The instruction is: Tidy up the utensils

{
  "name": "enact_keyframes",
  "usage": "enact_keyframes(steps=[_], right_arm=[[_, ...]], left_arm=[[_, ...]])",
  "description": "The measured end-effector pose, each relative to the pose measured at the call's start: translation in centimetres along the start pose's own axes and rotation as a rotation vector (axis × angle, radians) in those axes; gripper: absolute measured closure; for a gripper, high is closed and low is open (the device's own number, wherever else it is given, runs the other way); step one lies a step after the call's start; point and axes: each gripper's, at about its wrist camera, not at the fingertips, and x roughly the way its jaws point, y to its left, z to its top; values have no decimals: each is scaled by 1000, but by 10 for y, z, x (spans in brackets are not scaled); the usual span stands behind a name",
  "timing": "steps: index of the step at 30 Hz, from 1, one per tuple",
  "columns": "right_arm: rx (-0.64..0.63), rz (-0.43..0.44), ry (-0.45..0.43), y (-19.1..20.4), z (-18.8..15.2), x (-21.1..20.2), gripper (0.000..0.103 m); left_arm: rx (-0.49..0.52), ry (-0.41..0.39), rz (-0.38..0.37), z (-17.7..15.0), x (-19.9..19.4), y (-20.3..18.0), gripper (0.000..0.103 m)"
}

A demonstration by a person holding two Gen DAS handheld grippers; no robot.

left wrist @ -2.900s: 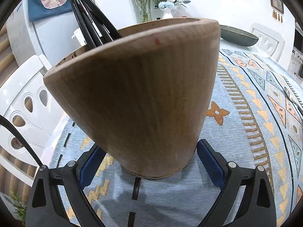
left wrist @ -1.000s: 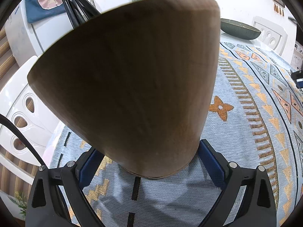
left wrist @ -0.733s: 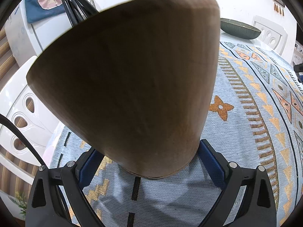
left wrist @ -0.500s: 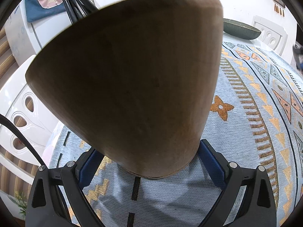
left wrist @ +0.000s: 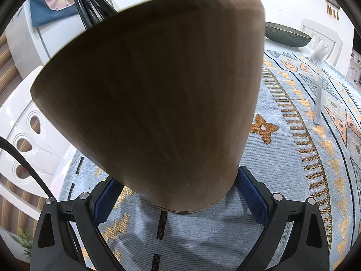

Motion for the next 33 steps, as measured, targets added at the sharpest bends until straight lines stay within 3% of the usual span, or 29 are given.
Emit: enact_keyframes(steps=[2,5,12,16,21,25,26,28,30,33], right_arm=[[11,-58,-1,-5,-1,-3,72],[68,-217,2,-20,1,7,71],[158,-345,54,-54,28,65,59],[97,-539,110,-61,47,106,58],[56,-715,157,-69,64,145,58],[-168,-997,217,-47,65,187,75],[-210,-1022,223,-44,63,192,77],[-332,-1031,230,-33,54,201,97],[-371,-1015,225,-27,45,200,100],[-362,-908,180,-18,37,182,101]], left_arm=[[0,0,0,1,0,-1,5],[1,2,-2,0,2,0,5],[2,2,-2,0,2,2,5],[1,3,-5,0,2,3,5],[2,2,-5,0,3,4,5],[2,2,-5,0,3,4,5],[2,2,-5,0,3,4,5],[1,2,-8,0,2,6,5],[1,1,-8,0,2,8,5],[0,0,-11,0,2,10,5]])
